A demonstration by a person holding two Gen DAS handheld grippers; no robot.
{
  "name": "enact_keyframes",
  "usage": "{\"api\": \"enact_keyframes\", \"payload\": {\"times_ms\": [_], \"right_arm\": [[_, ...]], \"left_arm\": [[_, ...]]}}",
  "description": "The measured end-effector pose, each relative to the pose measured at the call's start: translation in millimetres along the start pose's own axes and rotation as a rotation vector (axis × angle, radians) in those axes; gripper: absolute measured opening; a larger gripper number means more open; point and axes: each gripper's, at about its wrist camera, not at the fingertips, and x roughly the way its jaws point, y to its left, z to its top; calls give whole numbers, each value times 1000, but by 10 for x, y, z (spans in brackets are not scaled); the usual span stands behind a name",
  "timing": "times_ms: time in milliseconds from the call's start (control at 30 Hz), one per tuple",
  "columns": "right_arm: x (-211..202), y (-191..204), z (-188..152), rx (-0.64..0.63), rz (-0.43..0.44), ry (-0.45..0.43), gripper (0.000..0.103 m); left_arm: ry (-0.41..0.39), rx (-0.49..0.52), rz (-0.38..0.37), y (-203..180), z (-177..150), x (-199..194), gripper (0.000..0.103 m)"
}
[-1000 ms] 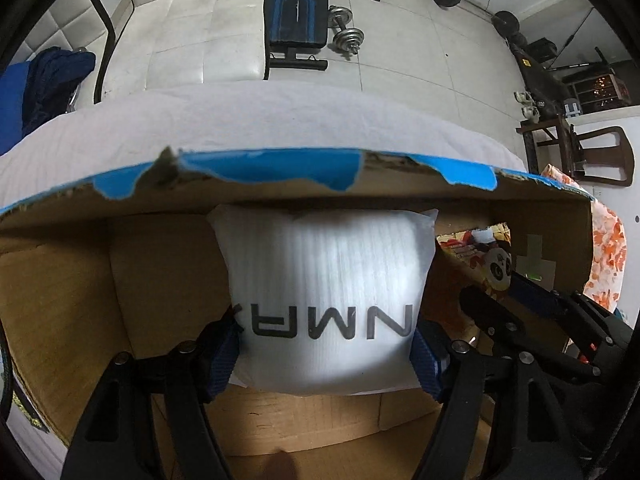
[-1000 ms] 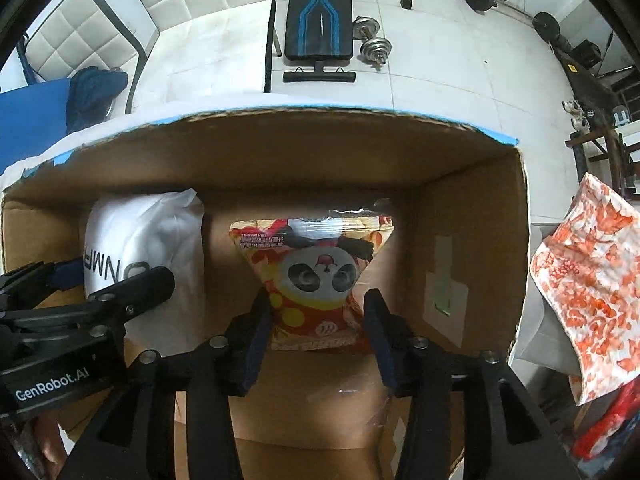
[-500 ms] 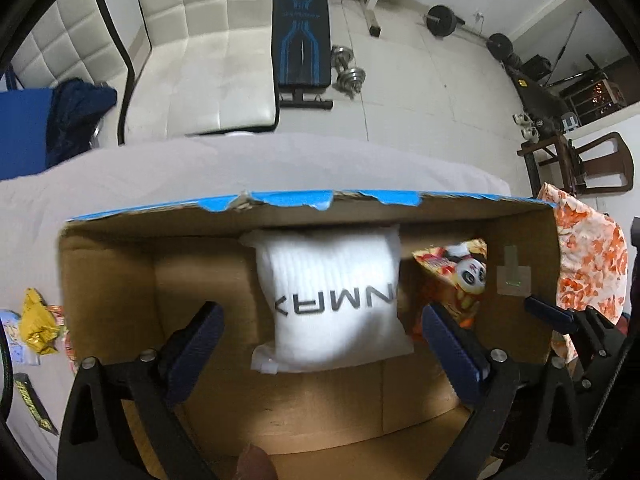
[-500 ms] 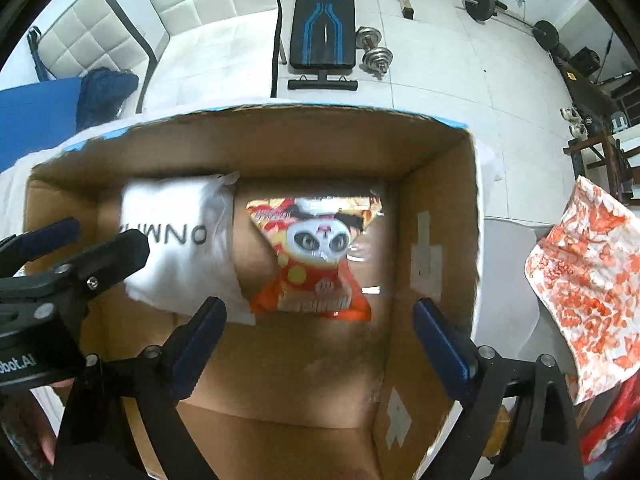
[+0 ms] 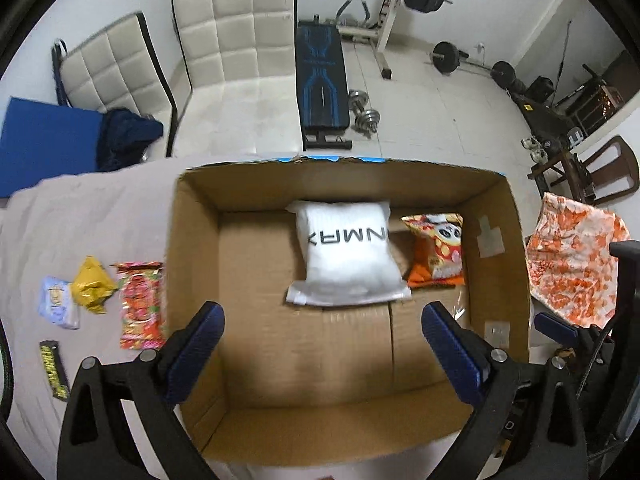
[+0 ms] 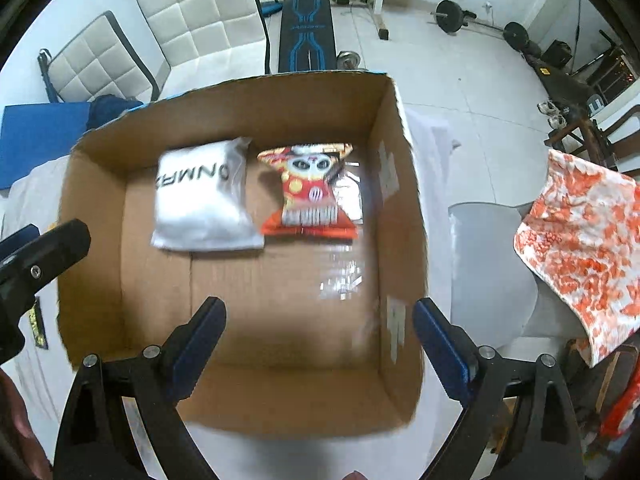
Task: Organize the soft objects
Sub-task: 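Open both tools to drop the packets into the box, then move both tools back over the remaining packets on the table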
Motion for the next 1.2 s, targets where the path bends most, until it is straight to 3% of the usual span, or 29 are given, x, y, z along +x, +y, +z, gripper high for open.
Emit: {"api": "enact_keyframes", "payload": {"times_ms": [167, 433, 800, 1000, 1200], "right_arm": [[-409, 5, -345, -7, -10, -79, 96], [-1070, -29, -737, 1, -21, -170, 96], [-1612, 131, -998, 31, -8, -217, 96], [-1801, 491, -1041, 44, 54, -223, 96], [-1827, 1348, -1057, -26, 151, -203, 96]], "left_arm": [[-50, 31, 33, -112, -317, -326, 101], [-101, 12, 13, -126, -760, -789, 101], [-174, 59, -30, -92, -992, -1352, 101], [-170, 39, -65, 217, -1082, -1549, 101], [-176, -59, -51, 1017, -1186, -1772, 101]]}}
